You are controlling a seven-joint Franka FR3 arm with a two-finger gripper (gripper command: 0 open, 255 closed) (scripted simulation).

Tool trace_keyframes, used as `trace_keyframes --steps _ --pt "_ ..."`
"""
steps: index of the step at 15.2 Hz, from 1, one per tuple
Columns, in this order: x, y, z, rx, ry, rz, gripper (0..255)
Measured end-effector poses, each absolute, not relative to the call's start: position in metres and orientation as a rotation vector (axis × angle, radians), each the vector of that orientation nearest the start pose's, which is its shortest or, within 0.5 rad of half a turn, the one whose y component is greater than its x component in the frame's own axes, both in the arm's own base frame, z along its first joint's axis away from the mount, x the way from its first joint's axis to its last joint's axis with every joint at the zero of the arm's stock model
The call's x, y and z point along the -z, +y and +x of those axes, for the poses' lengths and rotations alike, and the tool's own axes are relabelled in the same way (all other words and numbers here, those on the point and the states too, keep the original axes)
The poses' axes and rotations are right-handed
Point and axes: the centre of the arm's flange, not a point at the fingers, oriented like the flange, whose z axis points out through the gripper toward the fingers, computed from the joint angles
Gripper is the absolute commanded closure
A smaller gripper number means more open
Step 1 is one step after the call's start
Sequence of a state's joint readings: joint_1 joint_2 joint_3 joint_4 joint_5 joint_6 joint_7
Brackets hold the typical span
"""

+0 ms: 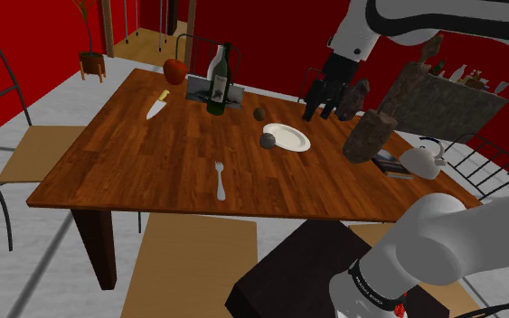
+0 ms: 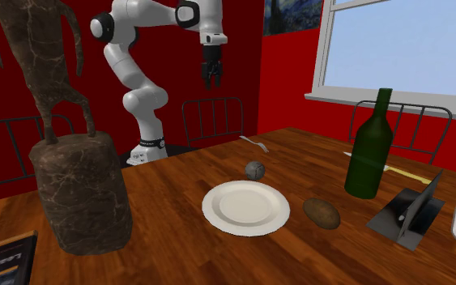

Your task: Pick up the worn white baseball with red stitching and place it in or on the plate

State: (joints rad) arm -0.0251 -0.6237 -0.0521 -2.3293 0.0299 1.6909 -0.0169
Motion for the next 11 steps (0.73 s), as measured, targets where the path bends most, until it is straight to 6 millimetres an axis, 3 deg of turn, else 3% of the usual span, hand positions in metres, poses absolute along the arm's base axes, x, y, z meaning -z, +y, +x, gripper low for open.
trace_keyframes --steps 11 --pt "-0.477 -0.107 0.463 -0.081 0.076 -3.051 0"
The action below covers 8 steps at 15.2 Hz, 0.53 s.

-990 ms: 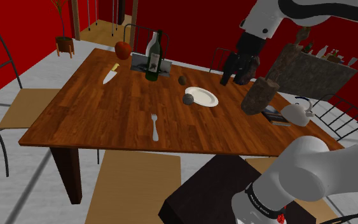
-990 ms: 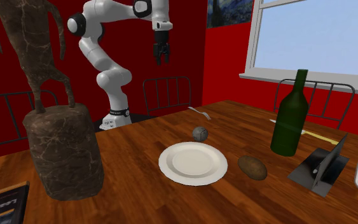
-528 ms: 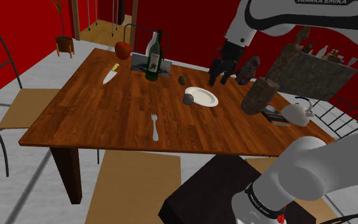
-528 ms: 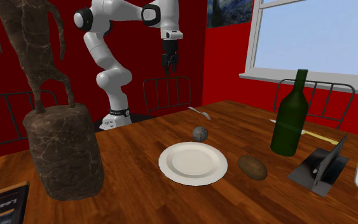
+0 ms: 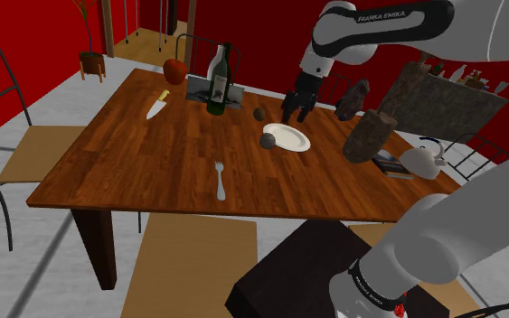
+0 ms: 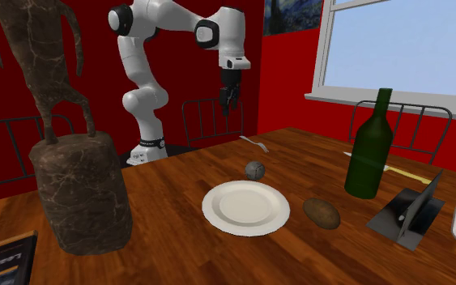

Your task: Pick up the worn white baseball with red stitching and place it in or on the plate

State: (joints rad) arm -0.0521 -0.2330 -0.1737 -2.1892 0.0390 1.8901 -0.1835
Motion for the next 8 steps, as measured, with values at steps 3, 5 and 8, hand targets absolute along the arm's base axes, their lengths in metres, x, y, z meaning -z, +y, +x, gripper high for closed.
trace_keyframes --steps 3,5,8 --pt "-0.452 -0.127 0.491 -0.098 0.074 -3.042 0" --pt "-0.436 -0.140 0.505 -0.109 0.073 -3.037 0" --pt "-0.414 -0.162 0.534 -0.124 0.071 -3.029 0"
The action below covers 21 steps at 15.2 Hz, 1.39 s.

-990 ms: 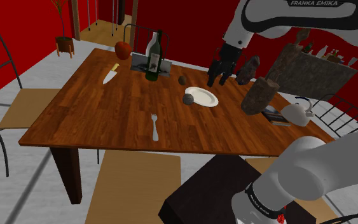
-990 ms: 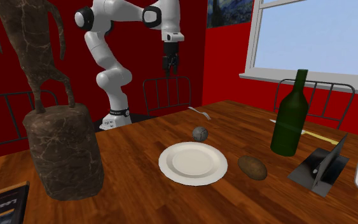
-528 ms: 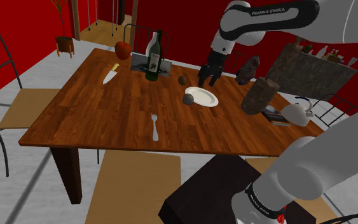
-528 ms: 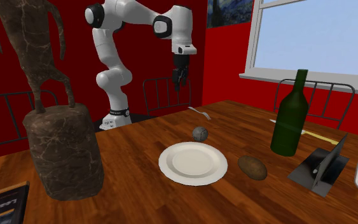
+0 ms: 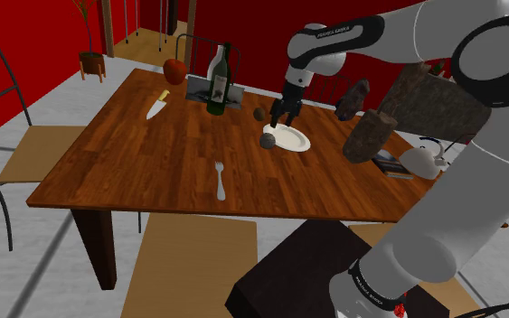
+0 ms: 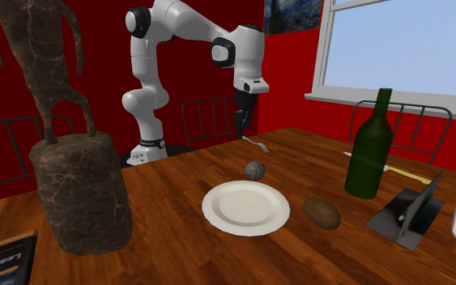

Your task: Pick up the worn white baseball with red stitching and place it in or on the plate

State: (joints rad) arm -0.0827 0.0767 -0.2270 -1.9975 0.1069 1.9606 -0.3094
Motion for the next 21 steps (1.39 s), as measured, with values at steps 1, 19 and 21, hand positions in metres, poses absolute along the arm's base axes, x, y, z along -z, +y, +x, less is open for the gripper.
trace_keyframes --steps 1,19,21 --pt "-0.405 -0.167 0.541 -0.130 0.070 -3.026 0" --pt "-0.297 -0.217 0.611 -0.176 0.064 -3.003 0" --pt "-0.297 -0.217 0.611 -0.176 0.064 -3.003 0"
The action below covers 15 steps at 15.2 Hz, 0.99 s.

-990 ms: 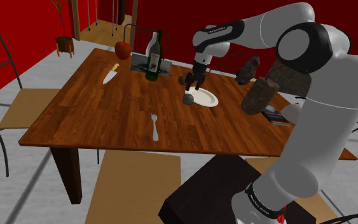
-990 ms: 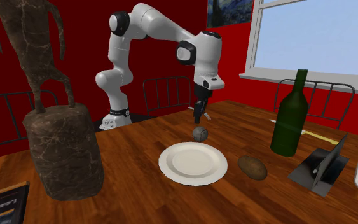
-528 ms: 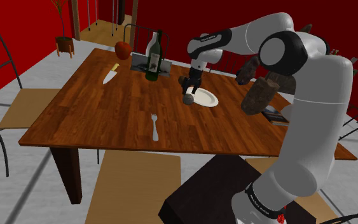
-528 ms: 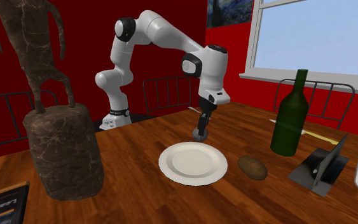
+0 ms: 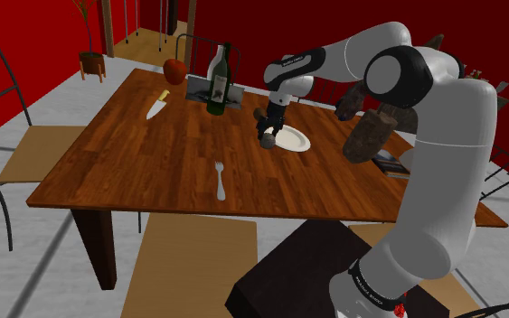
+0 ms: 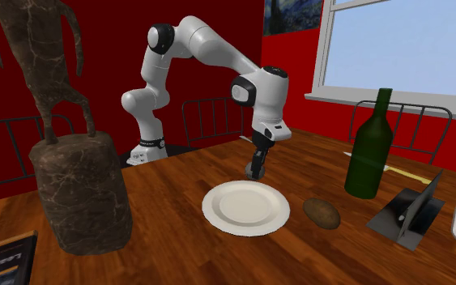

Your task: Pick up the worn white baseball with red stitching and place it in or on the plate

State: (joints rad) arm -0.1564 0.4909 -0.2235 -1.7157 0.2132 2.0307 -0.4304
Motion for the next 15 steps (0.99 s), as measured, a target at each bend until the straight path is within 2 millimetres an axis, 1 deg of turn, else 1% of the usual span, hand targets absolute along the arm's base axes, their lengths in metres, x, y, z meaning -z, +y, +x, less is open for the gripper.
trace_keyframes --steps 2,3,13,15 --pt "-0.2970 -0.2172 0.6114 -0.175 0.064 -3.003 0" --pt "-0.2970 -0.2172 0.6114 -0.175 0.064 -3.003 255" --pt "-0.2972 -0.2172 0.6114 -0.175 0.064 -3.003 255" --pt "-0.3030 -0.2167 0.6118 -0.176 0.064 -3.003 255"
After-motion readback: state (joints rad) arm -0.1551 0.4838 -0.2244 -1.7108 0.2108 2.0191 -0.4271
